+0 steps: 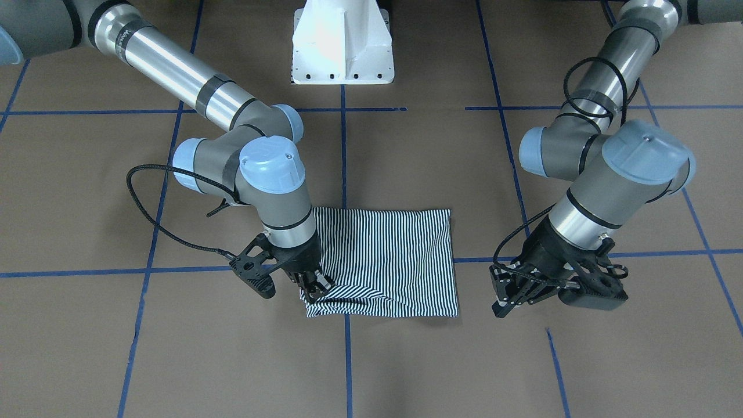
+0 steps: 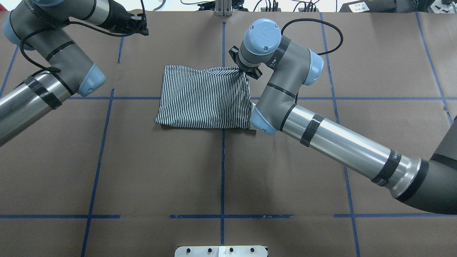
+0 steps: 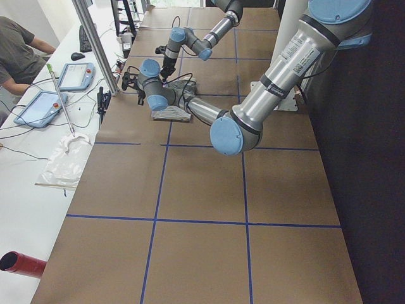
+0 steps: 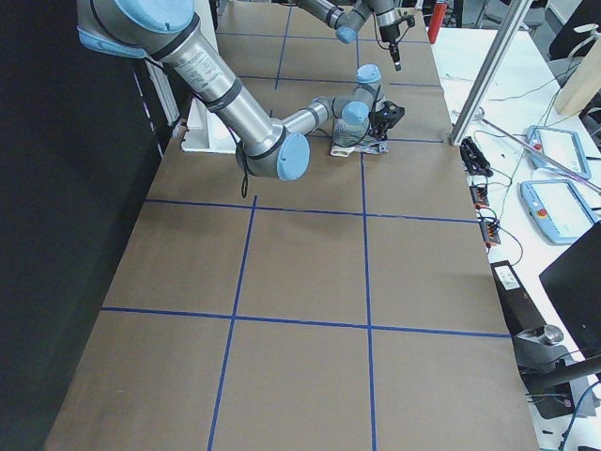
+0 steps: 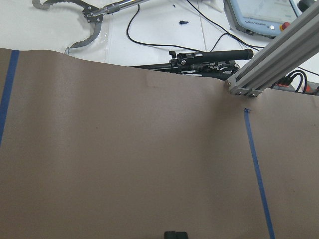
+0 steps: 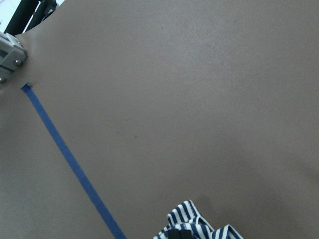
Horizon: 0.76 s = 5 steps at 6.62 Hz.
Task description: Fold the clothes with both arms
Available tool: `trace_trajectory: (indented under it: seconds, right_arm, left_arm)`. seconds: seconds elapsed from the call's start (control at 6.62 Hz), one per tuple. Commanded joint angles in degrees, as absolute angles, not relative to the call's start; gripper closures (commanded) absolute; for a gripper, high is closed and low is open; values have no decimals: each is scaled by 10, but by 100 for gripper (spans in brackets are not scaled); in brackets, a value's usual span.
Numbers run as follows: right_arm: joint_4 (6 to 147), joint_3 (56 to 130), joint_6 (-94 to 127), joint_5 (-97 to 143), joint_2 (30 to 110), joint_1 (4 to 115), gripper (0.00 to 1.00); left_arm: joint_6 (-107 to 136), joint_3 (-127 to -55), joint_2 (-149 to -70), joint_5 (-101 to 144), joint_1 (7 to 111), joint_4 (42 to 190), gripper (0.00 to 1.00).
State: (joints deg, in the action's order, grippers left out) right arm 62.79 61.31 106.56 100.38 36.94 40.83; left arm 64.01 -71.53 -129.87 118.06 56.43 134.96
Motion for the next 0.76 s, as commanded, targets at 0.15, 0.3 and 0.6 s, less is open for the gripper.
trace_trajectory:
  seconds: [0.15,0.3,0.6]
  right_arm:
    - [628,594,1043,1005,364,414,1]
    - [628,594,1014,1008,364,426,0]
    - [629,621,966,1106,387,487,0]
  left_arm:
    - [643,-729,-1298,1179,564,1340,100]
    - [643,-730,-1289,1177,564,1340,100]
    - [639,-761,-1249,1180,564,1342,100]
